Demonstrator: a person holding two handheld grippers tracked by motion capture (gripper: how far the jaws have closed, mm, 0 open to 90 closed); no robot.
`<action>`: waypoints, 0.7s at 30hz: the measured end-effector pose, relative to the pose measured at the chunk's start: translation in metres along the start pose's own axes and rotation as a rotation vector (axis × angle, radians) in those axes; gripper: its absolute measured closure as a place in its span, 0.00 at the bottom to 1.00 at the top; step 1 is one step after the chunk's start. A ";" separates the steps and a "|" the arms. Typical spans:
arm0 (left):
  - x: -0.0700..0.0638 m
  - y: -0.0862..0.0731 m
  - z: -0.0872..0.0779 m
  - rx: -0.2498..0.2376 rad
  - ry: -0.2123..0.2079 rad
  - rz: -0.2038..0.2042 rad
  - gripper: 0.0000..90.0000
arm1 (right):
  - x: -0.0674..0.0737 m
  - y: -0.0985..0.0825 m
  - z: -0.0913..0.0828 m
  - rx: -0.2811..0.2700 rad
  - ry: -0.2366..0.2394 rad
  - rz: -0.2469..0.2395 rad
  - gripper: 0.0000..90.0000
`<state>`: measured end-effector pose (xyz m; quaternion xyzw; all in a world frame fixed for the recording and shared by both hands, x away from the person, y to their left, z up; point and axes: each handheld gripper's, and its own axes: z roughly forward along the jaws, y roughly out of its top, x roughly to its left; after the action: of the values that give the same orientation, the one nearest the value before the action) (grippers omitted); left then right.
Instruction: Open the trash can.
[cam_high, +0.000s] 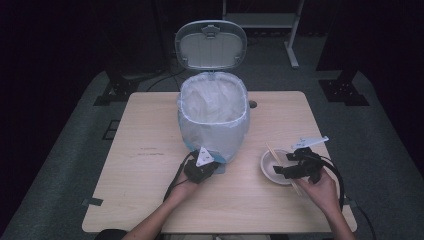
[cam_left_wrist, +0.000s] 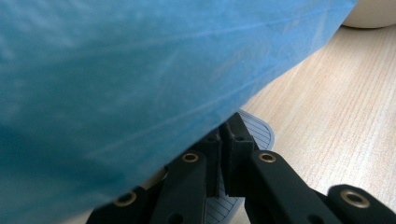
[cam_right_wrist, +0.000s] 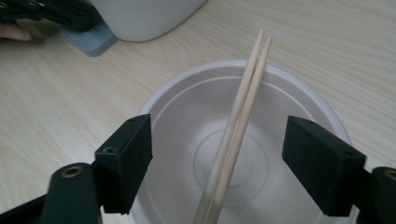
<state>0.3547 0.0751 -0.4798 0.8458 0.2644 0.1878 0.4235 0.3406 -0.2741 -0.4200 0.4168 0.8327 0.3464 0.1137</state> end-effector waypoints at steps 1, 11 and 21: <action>0.000 0.000 0.000 0.000 0.000 0.001 0.98 | 0.000 0.003 0.003 0.022 -0.017 -0.001 0.34; 0.000 0.000 0.000 0.000 0.000 0.001 0.98 | 0.001 0.013 0.019 0.128 -0.061 -0.034 0.52; 0.000 0.000 0.000 -0.001 -0.001 0.002 0.98 | -0.002 0.014 0.027 0.168 -0.053 -0.048 0.79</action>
<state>0.3548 0.0752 -0.4797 0.8461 0.2632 0.1878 0.4237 0.3630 -0.2572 -0.4309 0.4136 0.8653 0.2615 0.1088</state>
